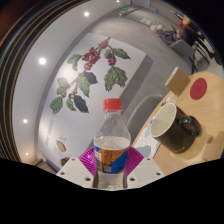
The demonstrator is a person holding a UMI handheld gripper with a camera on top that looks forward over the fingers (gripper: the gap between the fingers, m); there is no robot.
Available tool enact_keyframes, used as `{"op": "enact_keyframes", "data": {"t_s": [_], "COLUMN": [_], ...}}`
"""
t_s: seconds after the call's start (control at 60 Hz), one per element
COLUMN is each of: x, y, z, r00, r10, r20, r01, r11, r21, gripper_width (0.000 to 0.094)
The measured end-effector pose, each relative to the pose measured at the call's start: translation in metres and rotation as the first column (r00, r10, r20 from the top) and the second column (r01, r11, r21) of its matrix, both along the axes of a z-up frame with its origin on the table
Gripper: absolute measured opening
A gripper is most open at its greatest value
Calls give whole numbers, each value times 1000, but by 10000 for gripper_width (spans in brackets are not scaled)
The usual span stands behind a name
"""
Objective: Pour water
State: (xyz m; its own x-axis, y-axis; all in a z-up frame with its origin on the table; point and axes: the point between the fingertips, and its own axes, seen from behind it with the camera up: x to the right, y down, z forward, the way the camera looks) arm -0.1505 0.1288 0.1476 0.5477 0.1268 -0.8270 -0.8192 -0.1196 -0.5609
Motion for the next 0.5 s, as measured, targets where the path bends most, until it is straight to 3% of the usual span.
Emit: {"op": "enact_keyframes", "data": {"t_s": [0.083, 0.15, 0.333, 0.4, 0.5], "x": [-6, -5, 10, 18, 1], "y": [-1, -1, -7, 2, -7], "z": [3, 6, 4, 5, 25], "r00": [943, 873, 670, 611, 571], "r10": [43, 51, 18, 43, 9], "r20": [-330, -485, -743, -790, -821], "r01": [-58, -85, -118, -135, -117], "r11": [998, 995, 990, 990, 991], "r21": [-36, -47, -82, -50, -71], "gripper_width": [328, 328, 363, 368, 380]}}
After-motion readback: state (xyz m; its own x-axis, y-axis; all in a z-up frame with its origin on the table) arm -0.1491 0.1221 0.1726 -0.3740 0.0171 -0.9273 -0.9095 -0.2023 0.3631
